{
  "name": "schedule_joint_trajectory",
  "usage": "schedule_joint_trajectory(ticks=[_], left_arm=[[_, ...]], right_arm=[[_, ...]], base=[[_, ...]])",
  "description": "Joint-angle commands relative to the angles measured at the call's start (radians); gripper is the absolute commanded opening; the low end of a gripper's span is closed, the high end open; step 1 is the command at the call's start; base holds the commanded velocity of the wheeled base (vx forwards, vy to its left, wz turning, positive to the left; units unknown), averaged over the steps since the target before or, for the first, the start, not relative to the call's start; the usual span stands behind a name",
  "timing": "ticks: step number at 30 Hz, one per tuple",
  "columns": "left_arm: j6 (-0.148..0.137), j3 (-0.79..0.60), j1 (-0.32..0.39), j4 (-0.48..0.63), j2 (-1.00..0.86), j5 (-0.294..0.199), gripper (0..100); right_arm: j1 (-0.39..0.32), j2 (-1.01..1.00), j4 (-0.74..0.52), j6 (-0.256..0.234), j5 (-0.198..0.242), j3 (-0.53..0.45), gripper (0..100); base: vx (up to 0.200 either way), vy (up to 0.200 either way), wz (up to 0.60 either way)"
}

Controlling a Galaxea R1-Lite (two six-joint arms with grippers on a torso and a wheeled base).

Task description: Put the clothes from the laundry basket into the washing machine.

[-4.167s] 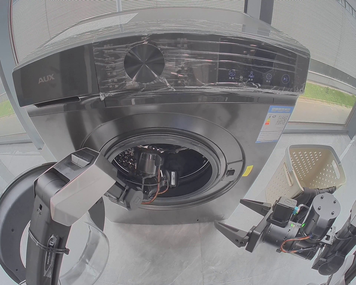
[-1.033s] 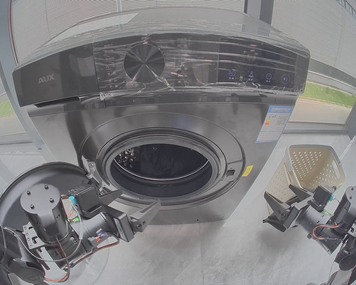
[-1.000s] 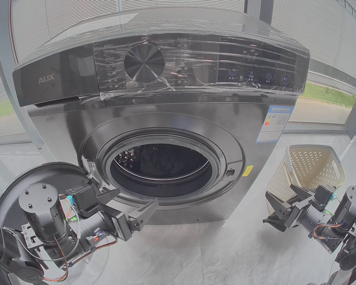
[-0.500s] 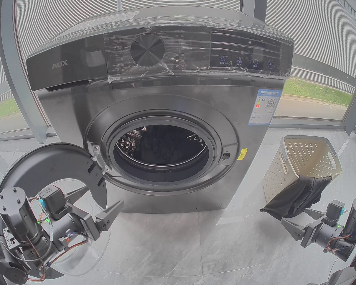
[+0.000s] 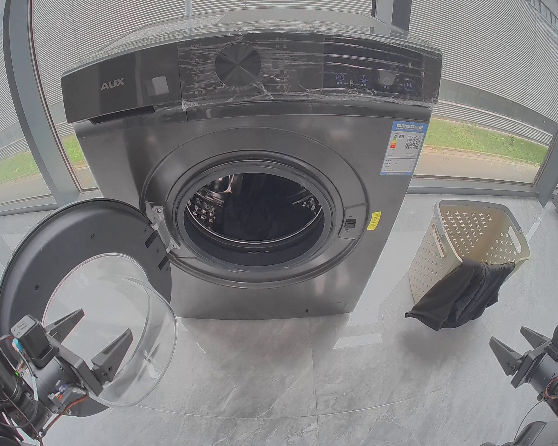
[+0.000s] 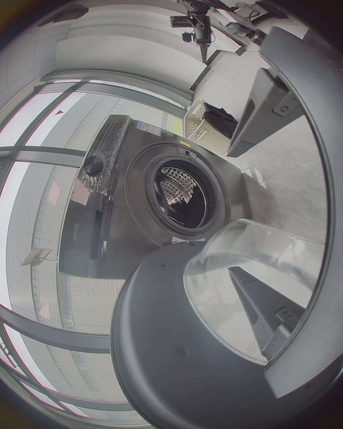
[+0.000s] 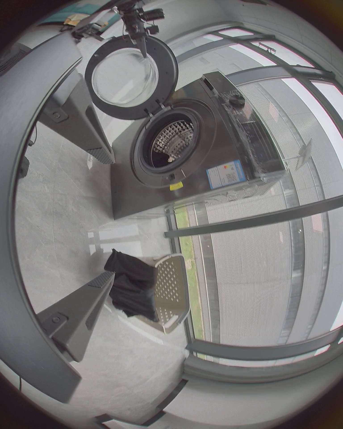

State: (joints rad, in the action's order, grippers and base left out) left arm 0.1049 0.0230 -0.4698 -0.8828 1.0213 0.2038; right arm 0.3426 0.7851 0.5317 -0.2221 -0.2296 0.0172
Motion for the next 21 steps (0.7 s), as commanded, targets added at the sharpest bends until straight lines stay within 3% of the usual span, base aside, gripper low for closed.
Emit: schedule_joint_trajectory(ticks=[1,4,7,9,12,13,14,15,16,21], left_arm=[[-0.002,-0.023,0.049,0.272,-0.328,-0.007,100],[-0.001,-0.023,0.059,0.424,-0.478,-0.009,100],[0.009,-0.023,0.112,0.535,-0.570,-0.009,100],[0.025,-0.023,0.132,0.597,-0.626,-0.011,100],[0.039,-0.023,0.155,0.679,-0.688,-0.012,100],[0.039,-0.023,0.155,0.679,-0.688,-0.012,100],[0.039,-0.023,0.174,0.717,-0.725,-0.020,100],[0.039,-0.023,0.174,0.717,-0.725,-0.020,100],[0.032,-0.023,0.183,0.739,-0.748,-0.029,100],[0.030,-0.023,0.263,0.795,-0.807,-0.043,100]], right_arm=[[-0.117,-0.250,-0.131,0.027,0.010,-0.017,100],[-0.132,-0.326,-0.174,0.037,0.022,-0.017,100],[-0.166,-0.402,-0.208,0.056,0.049,-0.017,100],[-0.198,-0.474,-0.253,0.078,0.082,-0.017,100],[-0.274,-0.610,-0.361,0.121,0.168,-0.016,100],[-0.274,-0.610,-0.361,0.121,0.168,-0.016,100],[-0.347,-0.685,-0.443,0.138,0.228,-0.011,100],[-0.347,-0.685,-0.443,0.138,0.228,-0.011,100],[-0.379,-0.719,-0.478,0.159,0.262,-0.016,100],[-0.373,-0.715,-0.473,0.170,0.242,-0.016,100]], base=[[0.000,0.000,0.00],[0.000,0.000,0.00],[0.000,0.000,0.00],[0.000,0.000,0.00],[0.000,0.000,0.00],[0.000,0.000,0.00],[0.000,0.000,0.00],[0.000,0.000,0.00],[0.000,0.000,0.00],[0.000,0.000,0.00]])
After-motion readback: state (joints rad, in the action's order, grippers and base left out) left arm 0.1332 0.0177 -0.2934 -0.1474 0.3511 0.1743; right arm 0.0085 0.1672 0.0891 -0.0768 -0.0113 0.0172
